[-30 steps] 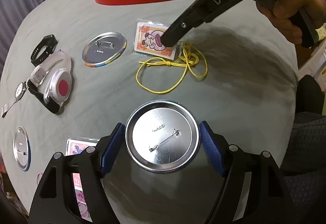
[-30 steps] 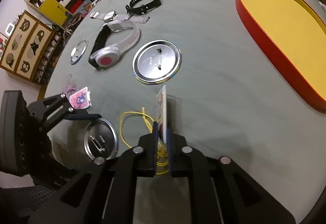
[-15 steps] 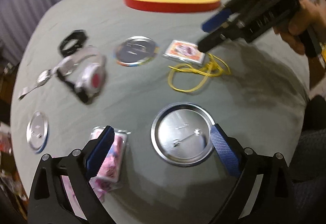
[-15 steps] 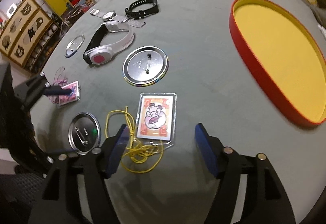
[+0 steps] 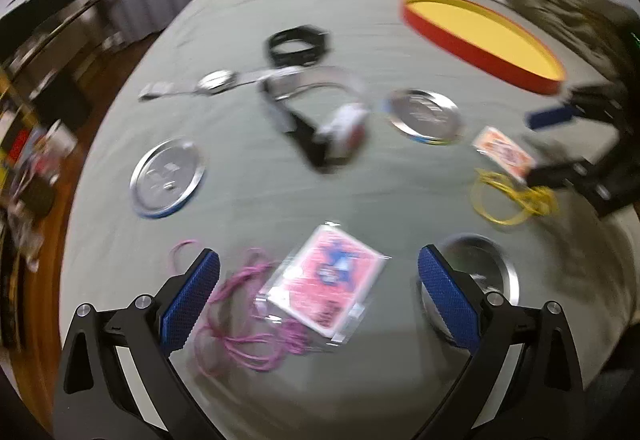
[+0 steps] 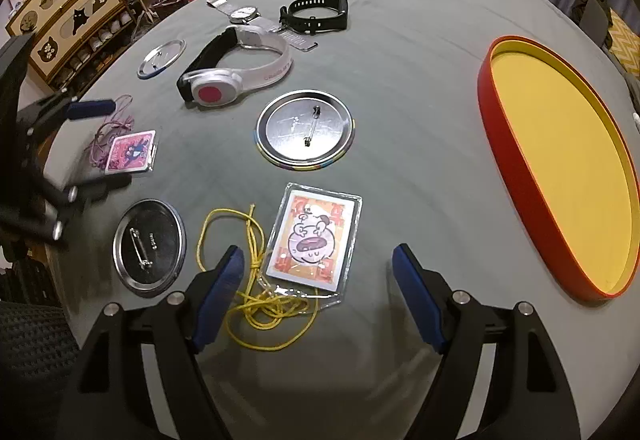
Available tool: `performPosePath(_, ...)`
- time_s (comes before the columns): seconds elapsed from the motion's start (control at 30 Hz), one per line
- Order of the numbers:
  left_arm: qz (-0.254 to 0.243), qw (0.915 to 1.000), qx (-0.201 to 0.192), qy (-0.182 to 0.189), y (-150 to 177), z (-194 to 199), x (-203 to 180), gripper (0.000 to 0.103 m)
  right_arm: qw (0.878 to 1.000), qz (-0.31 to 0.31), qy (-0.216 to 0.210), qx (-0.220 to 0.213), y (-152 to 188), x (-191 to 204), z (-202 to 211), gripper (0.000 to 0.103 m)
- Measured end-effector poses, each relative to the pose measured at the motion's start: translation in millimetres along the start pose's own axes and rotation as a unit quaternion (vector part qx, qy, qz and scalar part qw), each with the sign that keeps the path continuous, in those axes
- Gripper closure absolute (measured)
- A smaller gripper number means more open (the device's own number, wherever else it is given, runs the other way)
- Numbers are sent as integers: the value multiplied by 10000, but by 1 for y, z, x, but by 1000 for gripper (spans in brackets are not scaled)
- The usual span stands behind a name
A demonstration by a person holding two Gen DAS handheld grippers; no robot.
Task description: Organize jewelry
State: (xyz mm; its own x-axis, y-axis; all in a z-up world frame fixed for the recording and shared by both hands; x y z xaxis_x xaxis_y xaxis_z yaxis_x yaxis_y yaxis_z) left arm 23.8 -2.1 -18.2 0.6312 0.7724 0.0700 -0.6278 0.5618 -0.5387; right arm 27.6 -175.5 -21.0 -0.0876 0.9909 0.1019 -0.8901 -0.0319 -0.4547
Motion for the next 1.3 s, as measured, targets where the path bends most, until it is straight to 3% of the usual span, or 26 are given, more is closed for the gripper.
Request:
performPosePath(0.13, 822, 9958, -94, -380, -7, -5, 39, 6, 9999, 33, 24, -144, 0, 3, -3, 30)
performPosePath(0.23, 1062, 9928, -61, -547, -15, -17, 54, 6, 9995, -32, 35, -311, -4, 3, -5, 30)
performPosePath(0.3, 1102, 9918, -116, -630, -20, -23, 59, 6, 9992, -70, 44, -397, -4, 4, -7, 11)
performPosePath(0.4, 1269, 9892, -8, -735, -19, -38, 64, 6, 9994, -267, -166, -121, 7, 5, -28, 8)
performPosePath(0.47, 1456, 9864, 12, -758, -18, -47, 68, 5, 9995, -13, 55, -312, 13, 11, -33, 7)
performPosePath(0.53, 1430, 9855, -209, -885, -18, -48, 67, 5, 9970, 252, 250, -691, 17, 17, -31, 7)
performPosePath(0.63, 1368, 9850, -361, -984, -14, -47, 62, 5, 9928, 222, 151, -1167, 25, 16, -28, 7)
performPosePath(1.3, 1365, 9852, -389, -960, -14, -48, 64, 5, 9932, 205, 129, -1140, 24, 16, -28, 7)
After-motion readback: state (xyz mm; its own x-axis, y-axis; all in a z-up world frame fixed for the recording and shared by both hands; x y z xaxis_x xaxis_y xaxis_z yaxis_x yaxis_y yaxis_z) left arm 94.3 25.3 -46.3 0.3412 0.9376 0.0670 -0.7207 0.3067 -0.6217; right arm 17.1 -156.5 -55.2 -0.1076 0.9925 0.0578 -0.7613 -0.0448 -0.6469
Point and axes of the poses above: each gripper's, at about its wrist camera, not at the fingertips, and z roughly against the way its jaws point, x to its left, y to its underside, the point moved 5 cm from there along -z, roughly the way its jaws point, and after that the axes turned 2 degrees about -x, right-handed, at the moved point
